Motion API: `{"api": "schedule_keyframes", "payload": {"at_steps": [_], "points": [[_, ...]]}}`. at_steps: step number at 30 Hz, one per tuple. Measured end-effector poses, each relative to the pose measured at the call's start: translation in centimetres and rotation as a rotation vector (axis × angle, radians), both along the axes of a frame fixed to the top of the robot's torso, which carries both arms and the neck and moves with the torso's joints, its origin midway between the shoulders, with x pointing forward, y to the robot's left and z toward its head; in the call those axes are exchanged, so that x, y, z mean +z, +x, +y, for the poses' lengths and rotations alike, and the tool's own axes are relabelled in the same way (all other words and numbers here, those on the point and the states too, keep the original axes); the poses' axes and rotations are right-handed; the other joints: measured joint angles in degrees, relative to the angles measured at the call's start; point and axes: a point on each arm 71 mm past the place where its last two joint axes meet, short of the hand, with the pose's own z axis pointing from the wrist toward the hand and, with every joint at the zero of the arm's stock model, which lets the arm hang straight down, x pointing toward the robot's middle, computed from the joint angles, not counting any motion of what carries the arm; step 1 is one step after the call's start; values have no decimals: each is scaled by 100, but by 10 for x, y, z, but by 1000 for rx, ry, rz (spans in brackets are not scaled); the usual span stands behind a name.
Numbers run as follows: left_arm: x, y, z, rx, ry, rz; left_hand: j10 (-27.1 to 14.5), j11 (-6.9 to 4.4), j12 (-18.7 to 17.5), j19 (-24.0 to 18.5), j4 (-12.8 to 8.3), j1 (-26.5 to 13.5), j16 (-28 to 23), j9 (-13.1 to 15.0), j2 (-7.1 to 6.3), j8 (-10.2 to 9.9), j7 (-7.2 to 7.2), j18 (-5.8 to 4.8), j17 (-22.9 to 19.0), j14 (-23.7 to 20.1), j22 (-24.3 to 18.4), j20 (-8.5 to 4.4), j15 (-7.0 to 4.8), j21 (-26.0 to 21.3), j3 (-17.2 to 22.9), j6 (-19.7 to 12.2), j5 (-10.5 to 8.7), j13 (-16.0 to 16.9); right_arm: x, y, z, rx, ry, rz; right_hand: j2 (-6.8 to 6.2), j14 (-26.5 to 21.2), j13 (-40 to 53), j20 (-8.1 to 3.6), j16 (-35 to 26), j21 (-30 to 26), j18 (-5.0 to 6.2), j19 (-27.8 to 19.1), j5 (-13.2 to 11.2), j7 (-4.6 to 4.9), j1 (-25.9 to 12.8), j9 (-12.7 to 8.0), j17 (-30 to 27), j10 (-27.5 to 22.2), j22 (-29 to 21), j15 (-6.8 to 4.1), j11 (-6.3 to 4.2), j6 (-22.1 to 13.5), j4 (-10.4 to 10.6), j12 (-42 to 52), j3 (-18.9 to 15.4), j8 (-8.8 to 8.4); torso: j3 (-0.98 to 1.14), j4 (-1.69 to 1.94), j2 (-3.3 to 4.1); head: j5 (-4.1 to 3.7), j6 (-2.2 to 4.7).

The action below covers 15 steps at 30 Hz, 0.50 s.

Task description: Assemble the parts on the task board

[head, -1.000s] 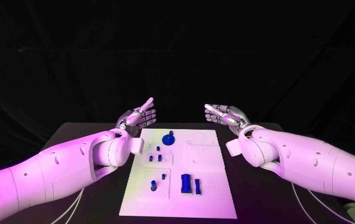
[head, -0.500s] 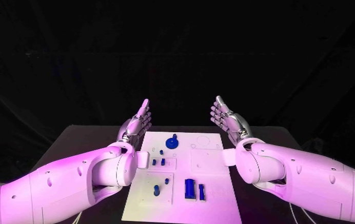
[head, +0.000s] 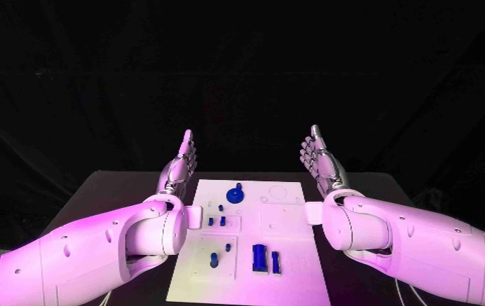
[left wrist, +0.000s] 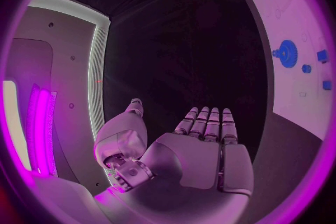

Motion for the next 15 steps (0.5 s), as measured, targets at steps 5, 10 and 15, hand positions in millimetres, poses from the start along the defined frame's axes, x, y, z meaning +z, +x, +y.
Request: {"api": "schedule_keyframes", "payload": {"at_steps": [5,10,15], "points": [[0,0,0,5,4,-4,-176,-14,0,-145,0,-298,0,0,-1,0,2,0,0,-163,0,-23,-3,0,0,-164,0,0,0,0,-1,-7,0,0,-5,-210,0,-38,0,0,0,-164,0,-8,-282,0,1,-212,-153,-10,-9,-195,0,0,0,-21,0,0,0,-1,0],[0,0,1,7,6,-7,-307,-20,0,-255,0,-519,0,1,3,0,-1,0,1,-281,0,-45,-18,0,0,-287,0,1,0,0,-1,-11,0,0,-13,-373,1,-55,0,0,-20,-259,0,-13,-498,1,-2,-367,-213,-7,-5,-322,0,0,0,-22,0,0,0,-1,1],[1,0,1,8,7,-8,-439,-18,0,-544,0,-697,0,0,-5,0,1,0,1,-488,1,-49,-12,0,0,-472,0,1,0,0,-1,-14,0,0,-11,-488,1,-50,0,0,-87,-525,0,-9,-665,1,-4,-483,-235,-2,-14,-439,0,0,0,-22,-1,0,0,-1,1]]}}
